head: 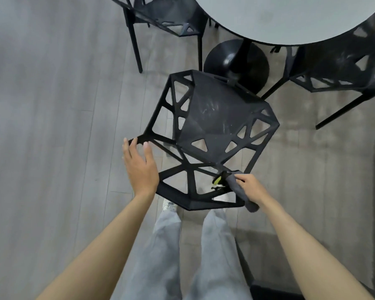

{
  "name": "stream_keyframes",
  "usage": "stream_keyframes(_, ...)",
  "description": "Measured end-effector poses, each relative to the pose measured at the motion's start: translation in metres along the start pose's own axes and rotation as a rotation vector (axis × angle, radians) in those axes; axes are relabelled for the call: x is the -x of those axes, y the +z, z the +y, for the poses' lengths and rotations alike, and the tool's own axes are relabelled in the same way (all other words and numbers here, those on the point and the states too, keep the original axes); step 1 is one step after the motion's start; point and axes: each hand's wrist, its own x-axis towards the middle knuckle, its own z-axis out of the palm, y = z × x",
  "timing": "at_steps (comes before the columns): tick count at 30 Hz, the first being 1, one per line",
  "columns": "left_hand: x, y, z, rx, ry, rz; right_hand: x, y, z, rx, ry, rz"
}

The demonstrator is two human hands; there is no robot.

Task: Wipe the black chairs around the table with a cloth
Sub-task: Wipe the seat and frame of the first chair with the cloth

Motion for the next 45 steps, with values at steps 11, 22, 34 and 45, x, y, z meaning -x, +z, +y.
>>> stream_keyframes(11,0.001,0.0,0.005,-0.04,-0.004,0.04,0.029,0.004,-0.031,0.048,-0.333,-0.167)
stream_keyframes(22,-0.001,0.0,-0.003,-0.049,-0.005,0.042,0.012,-0.001,-0.025,0.282,-0.251,-0.129)
stream_keyframes(34,0.0,0.0,0.0,0.027,0.005,0.047,0.046,0.004,-0.06,0.282,-0.313,-0.143)
stream_keyframes(45,0.001,0.001,-0.003,0.06,0.009,0.057,0.05,0.048,-0.118,0.244,-0.389,-0.112)
